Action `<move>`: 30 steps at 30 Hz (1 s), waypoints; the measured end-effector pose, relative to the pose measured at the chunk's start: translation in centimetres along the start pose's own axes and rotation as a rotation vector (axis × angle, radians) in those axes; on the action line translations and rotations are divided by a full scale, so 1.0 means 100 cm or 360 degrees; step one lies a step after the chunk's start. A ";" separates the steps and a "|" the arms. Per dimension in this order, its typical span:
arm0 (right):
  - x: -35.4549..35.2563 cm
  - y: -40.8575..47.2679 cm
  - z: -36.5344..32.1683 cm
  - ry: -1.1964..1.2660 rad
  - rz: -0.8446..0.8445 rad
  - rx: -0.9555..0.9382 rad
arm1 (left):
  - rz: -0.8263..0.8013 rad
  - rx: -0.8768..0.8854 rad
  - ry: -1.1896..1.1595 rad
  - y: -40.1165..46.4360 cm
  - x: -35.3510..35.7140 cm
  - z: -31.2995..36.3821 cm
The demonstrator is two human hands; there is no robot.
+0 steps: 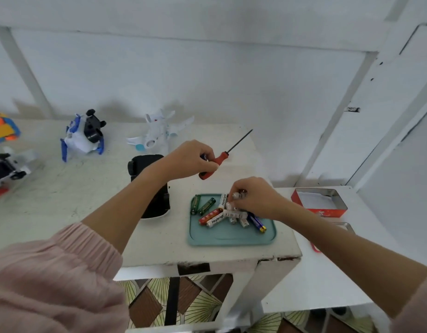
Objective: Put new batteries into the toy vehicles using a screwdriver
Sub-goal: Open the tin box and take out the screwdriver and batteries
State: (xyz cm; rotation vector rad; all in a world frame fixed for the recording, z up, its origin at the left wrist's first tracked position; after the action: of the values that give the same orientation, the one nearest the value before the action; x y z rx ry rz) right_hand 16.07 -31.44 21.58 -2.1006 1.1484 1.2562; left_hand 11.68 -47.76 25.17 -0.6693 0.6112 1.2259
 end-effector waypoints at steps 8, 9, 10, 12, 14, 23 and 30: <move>-0.009 0.006 0.013 0.0065 0.0190 0.0055 | -0.0024 -0.0006 0.0025 0.002 0.001 -0.009; -0.007 0.007 0.012 0.0079 0.0204 0.0034 | -0.0017 -0.0003 0.0018 0.002 0.002 -0.010; -0.004 0.008 0.010 0.0082 0.0216 0.0013 | -0.0007 0.0001 0.0011 0.002 0.002 -0.010; 0.001 0.010 0.008 0.0075 0.0230 -0.0014 | 0.0009 0.0007 -0.0003 0.002 0.004 -0.010; 0.006 0.011 0.008 0.0046 0.0211 -0.0025 | 0.0022 0.0016 -0.0014 0.002 0.006 -0.011; -0.006 0.005 0.012 0.0748 0.0568 0.0089 | 0.0062 0.0046 -0.0079 -0.005 0.014 -0.016; -0.010 0.011 0.011 0.1463 0.0814 0.0260 | 0.0089 0.0112 -0.0286 -0.009 0.026 -0.005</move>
State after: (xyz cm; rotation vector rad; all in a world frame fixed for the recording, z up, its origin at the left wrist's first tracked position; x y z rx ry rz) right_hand 14.41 -30.84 21.96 -2.3770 2.1773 0.2563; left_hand 13.13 -46.68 23.02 -0.4799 0.5232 1.2952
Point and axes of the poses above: each hand's wrist, its own y-axis towards the middle knuckle, its own x-axis out of the palm, z = x × y, the point moved 3 cm from there along y, towards the middle knuckle, and after that the axes turned 13 degrees about -x, right-handed, at the moved point
